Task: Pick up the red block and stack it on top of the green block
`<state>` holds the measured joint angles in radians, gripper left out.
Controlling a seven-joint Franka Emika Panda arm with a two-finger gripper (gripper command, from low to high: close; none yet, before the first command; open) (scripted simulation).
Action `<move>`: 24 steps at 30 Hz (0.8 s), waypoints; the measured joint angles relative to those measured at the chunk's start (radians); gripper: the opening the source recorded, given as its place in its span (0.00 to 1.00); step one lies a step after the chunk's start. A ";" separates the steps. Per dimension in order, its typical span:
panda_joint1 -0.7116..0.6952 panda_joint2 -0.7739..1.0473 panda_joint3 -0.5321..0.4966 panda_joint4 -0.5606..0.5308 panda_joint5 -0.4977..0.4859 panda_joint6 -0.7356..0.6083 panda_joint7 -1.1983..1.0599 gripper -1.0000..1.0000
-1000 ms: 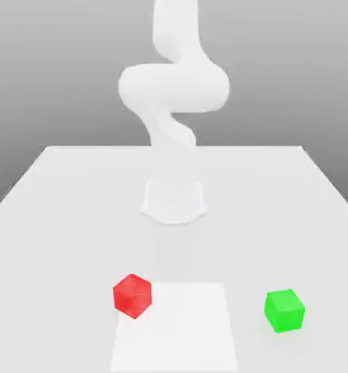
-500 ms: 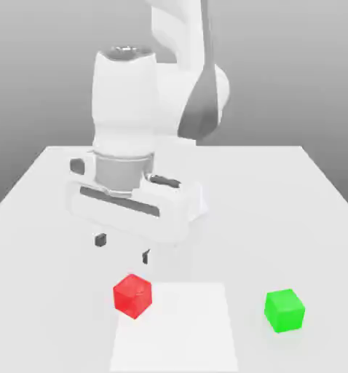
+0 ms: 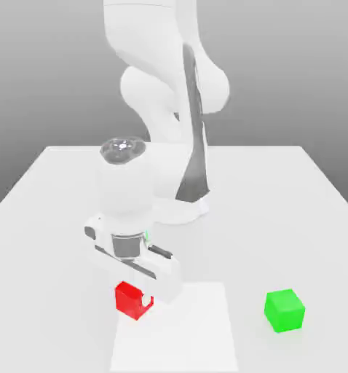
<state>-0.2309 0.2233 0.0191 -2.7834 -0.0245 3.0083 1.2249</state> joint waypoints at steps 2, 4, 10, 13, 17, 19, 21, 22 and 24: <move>-0.006 -0.055 0.009 -0.007 0.010 -0.046 -0.006 0.00; -0.004 -0.122 0.009 -0.017 0.021 -0.104 -0.014 0.00; -0.017 -0.236 0.089 -0.001 0.028 -0.236 0.085 0.00; 0.098 -0.233 0.176 0.037 0.029 -0.272 0.205 0.00; 0.341 -0.225 0.205 0.092 0.025 -0.318 0.376 0.00; 0.462 -0.221 0.207 0.119 0.023 -0.341 0.461 0.00; 0.587 -0.217 0.194 0.146 0.022 -0.363 0.545 0.00; 0.633 -0.203 0.174 0.155 0.018 -0.358 0.573 0.00; 0.576 -0.154 0.126 0.164 0.001 -0.316 0.604 0.00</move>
<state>0.3453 0.0697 0.1449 -2.6192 -0.0240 2.6919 1.8294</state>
